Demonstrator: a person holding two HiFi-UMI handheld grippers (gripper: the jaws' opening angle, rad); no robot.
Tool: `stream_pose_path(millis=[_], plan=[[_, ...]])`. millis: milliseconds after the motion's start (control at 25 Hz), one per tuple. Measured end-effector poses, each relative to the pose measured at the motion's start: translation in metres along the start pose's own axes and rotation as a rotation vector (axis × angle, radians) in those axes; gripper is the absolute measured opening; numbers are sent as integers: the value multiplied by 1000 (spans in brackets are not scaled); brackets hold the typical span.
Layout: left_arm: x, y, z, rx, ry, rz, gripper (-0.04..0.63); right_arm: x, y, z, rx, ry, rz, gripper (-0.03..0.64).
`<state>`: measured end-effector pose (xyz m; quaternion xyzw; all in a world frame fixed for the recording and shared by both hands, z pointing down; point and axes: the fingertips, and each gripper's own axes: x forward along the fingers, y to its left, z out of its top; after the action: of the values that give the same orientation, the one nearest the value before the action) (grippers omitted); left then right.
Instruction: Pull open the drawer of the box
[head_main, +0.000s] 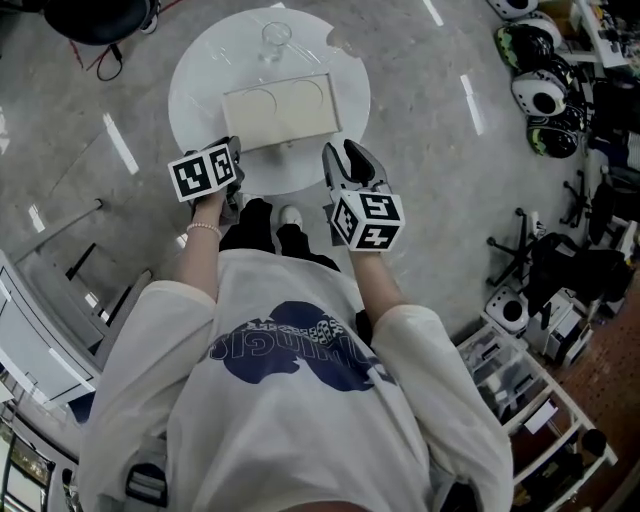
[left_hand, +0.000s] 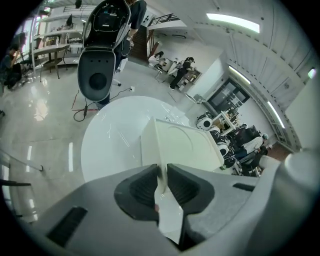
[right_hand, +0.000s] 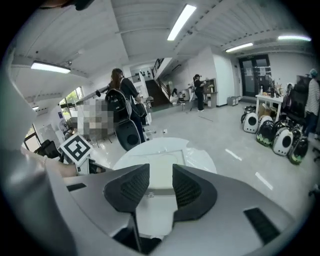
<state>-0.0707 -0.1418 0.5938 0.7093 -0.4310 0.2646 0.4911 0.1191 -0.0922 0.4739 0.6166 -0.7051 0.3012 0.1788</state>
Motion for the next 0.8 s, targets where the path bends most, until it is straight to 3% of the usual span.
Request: stream_pose_path(millis=[280,560,800], plan=[[1,1,0,-25,7,-2,67,38,17,-60,50,268,89,170],[-2,3,0,-53,-7,4,67,60,34,-101,193,494,181,189],[-4,5,1,-80,-26,-2,67,78,36,-123,119,617,203,192]])
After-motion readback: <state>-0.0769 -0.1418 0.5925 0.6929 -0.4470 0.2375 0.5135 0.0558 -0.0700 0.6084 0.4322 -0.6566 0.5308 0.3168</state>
